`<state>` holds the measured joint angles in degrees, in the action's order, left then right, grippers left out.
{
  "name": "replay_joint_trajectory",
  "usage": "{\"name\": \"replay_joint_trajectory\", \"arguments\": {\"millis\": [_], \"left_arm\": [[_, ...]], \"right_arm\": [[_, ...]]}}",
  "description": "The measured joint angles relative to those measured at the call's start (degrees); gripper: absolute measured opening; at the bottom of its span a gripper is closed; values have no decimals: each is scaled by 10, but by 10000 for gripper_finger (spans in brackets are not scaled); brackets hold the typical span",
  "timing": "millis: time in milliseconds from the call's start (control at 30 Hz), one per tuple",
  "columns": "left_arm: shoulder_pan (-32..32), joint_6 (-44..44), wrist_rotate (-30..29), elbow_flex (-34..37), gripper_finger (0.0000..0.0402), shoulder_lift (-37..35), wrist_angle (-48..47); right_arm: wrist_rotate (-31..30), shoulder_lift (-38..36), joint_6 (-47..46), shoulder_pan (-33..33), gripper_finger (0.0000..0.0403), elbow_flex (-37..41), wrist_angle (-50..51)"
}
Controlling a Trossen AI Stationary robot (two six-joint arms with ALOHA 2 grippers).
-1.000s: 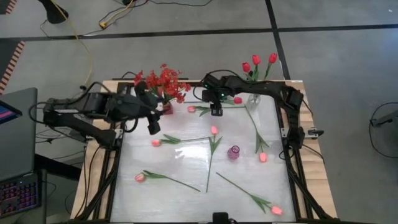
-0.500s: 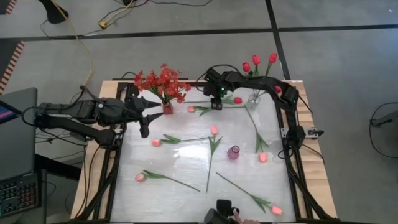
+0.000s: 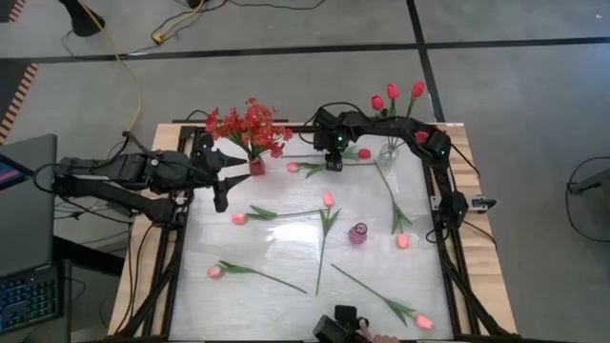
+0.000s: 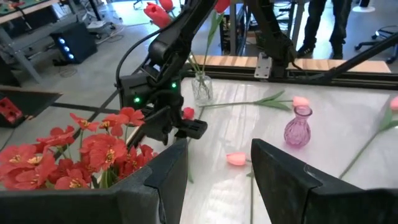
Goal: Sort flowers into vase by color
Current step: Put the red tulip into the transparent flower vase
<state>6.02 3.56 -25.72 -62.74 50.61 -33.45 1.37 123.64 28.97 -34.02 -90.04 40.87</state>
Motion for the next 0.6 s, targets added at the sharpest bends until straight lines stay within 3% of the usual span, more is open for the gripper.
{"name": "replay_joint_trajectory", "arguments": {"millis": [200, 400, 500, 600], "left_arm": [[0, 2, -1, 0, 165, 0, 2], [0, 7, 0, 0, 165, 0, 6], [0, 15, 0, 0, 165, 0, 6], [0, 23, 3, 0, 165, 0, 6]], "right_arm": [[2, 8, 0, 0, 183, 0, 10], [-13, -4, 0, 2, 75, 2, 20], [-51, -7, -6, 9, 22, 2, 21], [-115, -6, -13, 19, 21, -7, 26]]}}
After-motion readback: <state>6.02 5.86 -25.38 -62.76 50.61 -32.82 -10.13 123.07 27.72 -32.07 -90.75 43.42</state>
